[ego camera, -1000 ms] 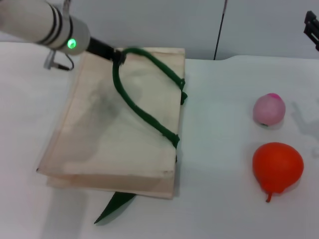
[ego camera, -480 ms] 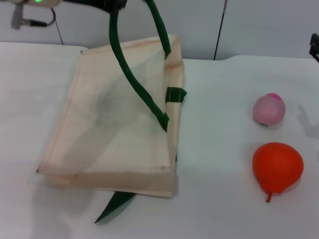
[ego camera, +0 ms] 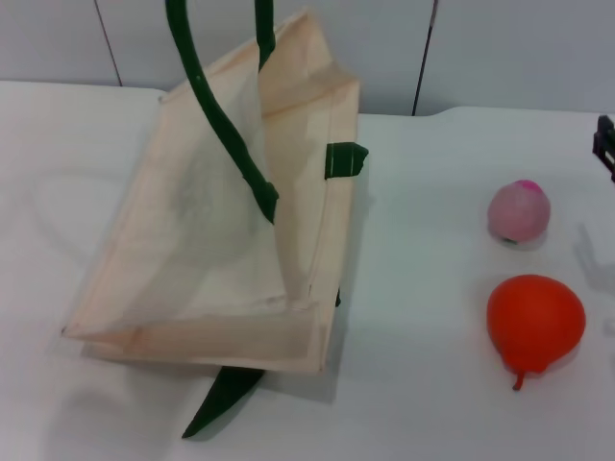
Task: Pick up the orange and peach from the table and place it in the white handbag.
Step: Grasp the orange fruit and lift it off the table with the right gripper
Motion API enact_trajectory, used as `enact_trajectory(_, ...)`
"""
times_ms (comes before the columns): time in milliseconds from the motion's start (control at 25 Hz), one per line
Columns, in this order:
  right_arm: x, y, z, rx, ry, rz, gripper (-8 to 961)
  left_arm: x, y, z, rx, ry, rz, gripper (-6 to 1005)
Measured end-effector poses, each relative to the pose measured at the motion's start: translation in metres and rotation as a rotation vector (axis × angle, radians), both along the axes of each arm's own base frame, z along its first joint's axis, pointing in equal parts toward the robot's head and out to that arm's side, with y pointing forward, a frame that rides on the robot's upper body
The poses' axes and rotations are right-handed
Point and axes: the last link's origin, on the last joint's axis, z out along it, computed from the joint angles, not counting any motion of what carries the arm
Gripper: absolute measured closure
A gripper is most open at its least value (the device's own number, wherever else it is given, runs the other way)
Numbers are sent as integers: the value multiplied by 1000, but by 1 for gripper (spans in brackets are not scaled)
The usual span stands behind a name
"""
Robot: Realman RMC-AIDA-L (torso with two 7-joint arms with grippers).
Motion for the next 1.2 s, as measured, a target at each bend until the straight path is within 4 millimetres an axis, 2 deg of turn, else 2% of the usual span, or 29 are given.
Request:
enact_trajectory(240,-6,-10,-21,-55,8,-47,282,11,-7,7,18,18,-34,878)
enact_trajectory(360,-10,-19,-34,-121,2,-87,283,8,-6,8,28,34,-19,878)
enact_trajectory(520,-26,-27,-43,-214,11,-115,285,5,-6,10,42,48,-2,878)
enact_trajectory(640,-36,-29,-39,-224,11,-112,287,5,-6,10,43,48,-4,878)
enact_trajectory(880,-56,-33,-19,-198,-10,-146,293,4,-5,12,54,54,1,878)
enact_trajectory(1200,-66,-41,-7,-196,-25,-235,302,3,-4,12,59,60,8,879)
